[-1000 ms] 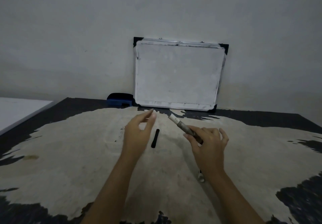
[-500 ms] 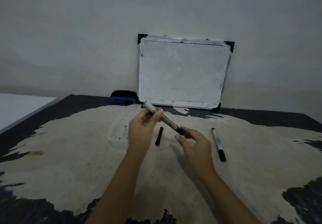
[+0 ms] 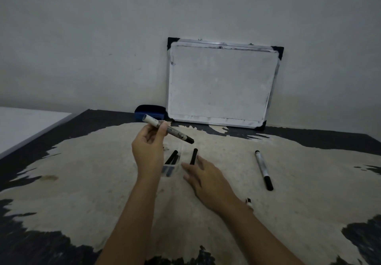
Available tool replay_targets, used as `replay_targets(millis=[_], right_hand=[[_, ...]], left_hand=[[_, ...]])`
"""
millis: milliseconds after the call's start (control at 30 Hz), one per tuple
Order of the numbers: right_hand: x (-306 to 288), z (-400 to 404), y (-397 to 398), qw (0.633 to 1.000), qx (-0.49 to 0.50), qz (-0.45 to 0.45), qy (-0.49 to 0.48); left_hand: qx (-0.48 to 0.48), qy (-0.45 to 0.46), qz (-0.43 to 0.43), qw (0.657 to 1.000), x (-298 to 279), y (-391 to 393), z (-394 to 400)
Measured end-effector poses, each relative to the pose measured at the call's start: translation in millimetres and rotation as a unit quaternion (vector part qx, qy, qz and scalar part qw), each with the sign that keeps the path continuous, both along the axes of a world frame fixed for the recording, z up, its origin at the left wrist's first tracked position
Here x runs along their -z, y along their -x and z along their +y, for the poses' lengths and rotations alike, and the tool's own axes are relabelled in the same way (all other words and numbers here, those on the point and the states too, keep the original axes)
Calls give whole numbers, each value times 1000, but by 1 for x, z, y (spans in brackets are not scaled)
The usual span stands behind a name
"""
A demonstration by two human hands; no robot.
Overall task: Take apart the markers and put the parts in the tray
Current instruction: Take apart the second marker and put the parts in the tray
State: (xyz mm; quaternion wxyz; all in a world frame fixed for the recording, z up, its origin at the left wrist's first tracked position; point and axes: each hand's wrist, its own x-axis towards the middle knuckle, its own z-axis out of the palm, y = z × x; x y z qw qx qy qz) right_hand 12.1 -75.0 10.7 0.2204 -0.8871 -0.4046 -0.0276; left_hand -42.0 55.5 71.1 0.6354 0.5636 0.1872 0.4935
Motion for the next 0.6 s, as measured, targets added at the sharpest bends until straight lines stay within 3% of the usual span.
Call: replay_targets(millis=[333, 500, 600], right_hand=[[-3, -13, -7, 986, 87, -86, -112], [1, -12, -8, 997, 60, -50, -20], [4, -12, -10, 997, 42, -61, -35]], left_hand=[[-2, -93, 16, 996, 0, -1, -6], [17, -189, 9, 982, 0, -3, -17], [23, -232, 9, 972, 2, -4, -18]])
